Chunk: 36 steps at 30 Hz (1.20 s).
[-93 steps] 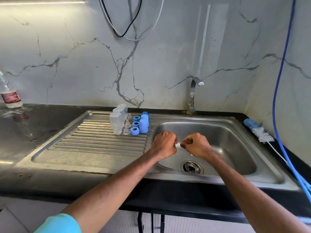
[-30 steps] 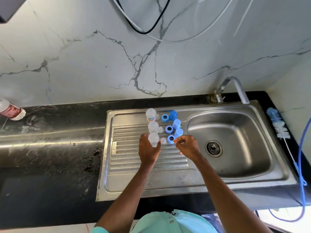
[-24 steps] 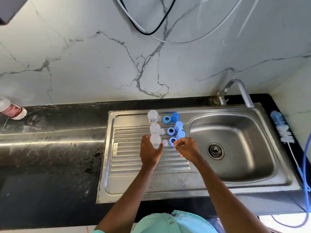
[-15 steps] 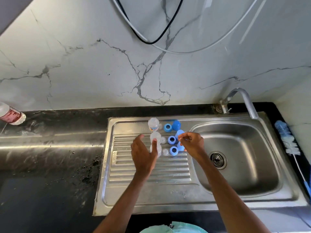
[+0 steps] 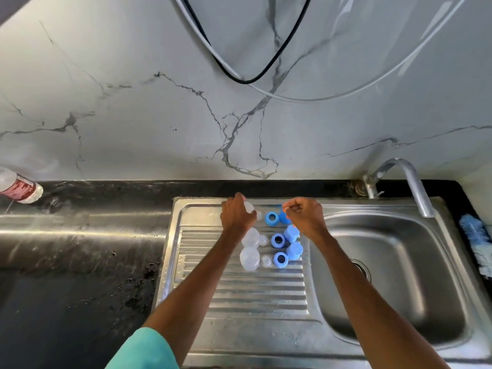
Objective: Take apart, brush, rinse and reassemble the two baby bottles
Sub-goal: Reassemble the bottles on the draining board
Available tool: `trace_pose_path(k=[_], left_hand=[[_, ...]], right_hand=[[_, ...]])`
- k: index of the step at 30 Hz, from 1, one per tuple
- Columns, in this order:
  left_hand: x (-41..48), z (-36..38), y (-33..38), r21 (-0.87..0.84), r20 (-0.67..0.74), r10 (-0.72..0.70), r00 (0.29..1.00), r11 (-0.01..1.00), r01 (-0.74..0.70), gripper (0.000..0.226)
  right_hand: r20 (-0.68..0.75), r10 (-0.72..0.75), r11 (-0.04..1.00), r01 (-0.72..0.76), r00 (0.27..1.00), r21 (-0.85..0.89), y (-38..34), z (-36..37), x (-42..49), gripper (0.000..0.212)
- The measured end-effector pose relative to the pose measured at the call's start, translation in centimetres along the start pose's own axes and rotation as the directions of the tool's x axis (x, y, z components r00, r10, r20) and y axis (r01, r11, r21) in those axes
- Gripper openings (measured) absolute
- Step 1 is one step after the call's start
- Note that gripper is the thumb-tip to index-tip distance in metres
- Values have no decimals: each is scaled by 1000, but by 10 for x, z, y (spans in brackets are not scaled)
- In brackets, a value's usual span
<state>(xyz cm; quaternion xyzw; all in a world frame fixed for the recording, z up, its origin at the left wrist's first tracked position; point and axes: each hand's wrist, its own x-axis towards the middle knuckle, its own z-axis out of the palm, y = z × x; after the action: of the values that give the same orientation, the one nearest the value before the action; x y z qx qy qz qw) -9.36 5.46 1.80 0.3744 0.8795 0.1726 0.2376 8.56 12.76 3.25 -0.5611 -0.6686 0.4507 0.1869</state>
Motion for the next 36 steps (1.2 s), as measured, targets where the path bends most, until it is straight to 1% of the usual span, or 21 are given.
trace_pose_path(k=[2,4,7,10,12,14,15,17,19,20,21,22,23,26,28,29,30,31,32,34,36], left_hand=[[0,-6,-7,-38,-39,4,999,999,-5,49],[-2,-10,-15,-74,-89,14,996,997,-21,49],[-3,-11,-22,-90,-133,21,991,995,-33,54],[-2,-3,-24,-2,-66,47,997,999,-47,56],[2,2,-23,44,-25,74,997,996,-73,58],[6,6,-22,79,-25,102,994,992,-100,59],[8,8,-22,104,-31,112,993,989,-108,61],[12,10,-22,155,-35,134,990,980,-127,68],[14,13,-21,195,-24,160,987,969,-152,74],[14,15,-20,217,-12,180,984,961,-173,74],[15,18,-19,243,4,206,978,949,-201,74],[16,20,-17,267,20,237,971,935,-234,72],[16,22,-15,288,34,267,963,920,-265,70],[22,25,-7,363,90,321,943,871,-331,65],[26,27,0,461,153,324,933,812,-358,59],[28,29,5,518,190,320,928,770,-372,55],[29,30,10,571,221,312,924,727,-382,49],[30,33,16,617,247,306,920,682,-393,45],[31,36,21,656,271,297,916,639,-401,42],[32,41,28,708,300,286,910,573,-413,38],[34,45,31,722,291,300,909,554,-414,37]], right_hand=[[15,-10,1000,10,1000,-29,-2,7,8,10],[16,-24,997,25,1000,-66,-1,11,16,14],[94,-45,982,62,995,-177,4,15,25,21],[195,-57,955,110,979,-276,7,22,32,28],[241,-52,917,142,969,-373,5,31,36,36],[271,-50,842,187,961,-507,1,40,39,45],[297,-55,779,226,953,-585,-1,44,41,49],[373,-64,609,333,926,-720,-5,53,45,53],[429,-48,464,401,902,-790,-6,60,48,50],[441,-40,422,415,897,-806,-5,62,50,46],[441,-39,409,417,897,-812,-4,64,53,43],[434,-43,417,411,900,-811,-3,66,55,40],[419,-49,450,394,907,-801,-3,65,57,38],[339,-73,603,312,938,-734,-2,57,63,36],[266,-100,695,259,959,-671,-2,46,63,36],[214,-121,760,229,969,-608,0,39,62,37],[156,-134,838,196,979,-509,1,32,60,37],[97,-134,909,161,986,-385,4,25,58,37],[51,-127,954,136,991,-266,5,19,54,37],[-6,-110,987,109,994,-120,7,11,47,37],[-33,-88,995,87,996,-48,9,8,41,38]])
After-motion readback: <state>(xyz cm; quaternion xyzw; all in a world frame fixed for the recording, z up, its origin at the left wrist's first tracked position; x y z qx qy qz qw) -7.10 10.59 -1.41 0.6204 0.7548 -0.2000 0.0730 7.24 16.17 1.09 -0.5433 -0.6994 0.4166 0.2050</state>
